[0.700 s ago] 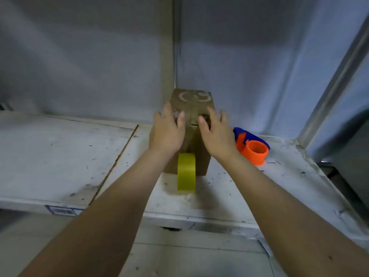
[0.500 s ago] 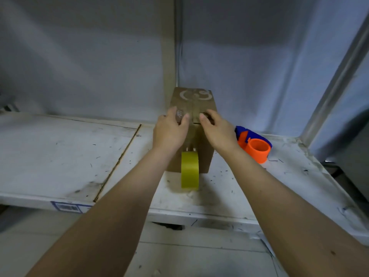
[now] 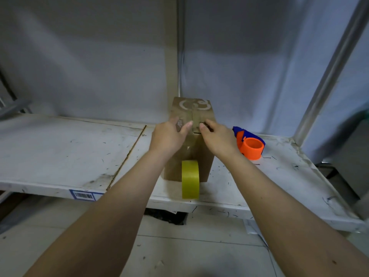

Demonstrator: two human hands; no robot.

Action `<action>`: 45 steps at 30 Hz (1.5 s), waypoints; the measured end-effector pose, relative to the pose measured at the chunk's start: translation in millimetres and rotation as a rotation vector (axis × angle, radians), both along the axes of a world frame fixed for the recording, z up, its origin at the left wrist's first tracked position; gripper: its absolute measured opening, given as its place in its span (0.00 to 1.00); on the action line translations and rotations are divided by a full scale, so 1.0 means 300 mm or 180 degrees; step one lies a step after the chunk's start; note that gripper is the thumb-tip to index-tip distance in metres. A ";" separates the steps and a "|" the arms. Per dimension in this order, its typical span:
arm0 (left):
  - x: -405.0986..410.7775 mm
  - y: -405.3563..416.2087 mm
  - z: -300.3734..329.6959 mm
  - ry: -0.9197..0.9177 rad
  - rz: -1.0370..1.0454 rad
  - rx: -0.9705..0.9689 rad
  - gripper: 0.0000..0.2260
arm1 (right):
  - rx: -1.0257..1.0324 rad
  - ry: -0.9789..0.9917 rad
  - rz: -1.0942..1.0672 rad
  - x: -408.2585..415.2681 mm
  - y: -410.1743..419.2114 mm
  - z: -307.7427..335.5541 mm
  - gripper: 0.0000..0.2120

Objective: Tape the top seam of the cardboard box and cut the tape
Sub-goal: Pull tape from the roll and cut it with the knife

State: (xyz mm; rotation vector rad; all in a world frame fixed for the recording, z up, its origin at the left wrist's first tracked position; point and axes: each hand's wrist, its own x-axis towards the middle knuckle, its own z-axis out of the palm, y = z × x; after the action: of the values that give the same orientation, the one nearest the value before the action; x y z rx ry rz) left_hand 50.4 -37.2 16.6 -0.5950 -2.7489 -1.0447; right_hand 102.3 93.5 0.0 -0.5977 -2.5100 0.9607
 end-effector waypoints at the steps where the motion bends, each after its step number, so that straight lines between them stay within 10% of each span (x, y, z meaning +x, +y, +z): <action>1: 0.012 -0.007 -0.001 -0.0027 -0.0005 0.0013 0.28 | 0.0011 0.0005 0.0010 0.011 -0.007 0.000 0.25; 20: 0.056 0.043 -0.002 0.1092 -0.0263 -0.0752 0.15 | -0.0440 0.0758 -0.0597 0.056 0.060 -0.094 0.22; 26: 0.025 0.101 0.048 0.1122 -0.0728 -0.0995 0.14 | 0.0400 -0.0413 -0.0819 -0.008 0.283 -0.243 0.12; 33: 0.004 0.212 0.053 0.0895 -0.1159 -0.1224 0.15 | 0.1552 -0.1583 -0.0399 -0.106 0.400 -0.318 0.24; 45: 0.015 0.221 0.042 0.1110 -0.1195 -0.1170 0.17 | 0.1820 -0.1516 -0.0714 -0.129 0.421 -0.386 0.16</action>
State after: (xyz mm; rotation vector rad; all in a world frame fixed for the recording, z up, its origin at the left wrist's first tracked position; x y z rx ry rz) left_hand 54.8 29.2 29.2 -1.2509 -2.5744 -0.4202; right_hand 63.5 220.0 -115.7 -0.9662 -2.8466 -0.0093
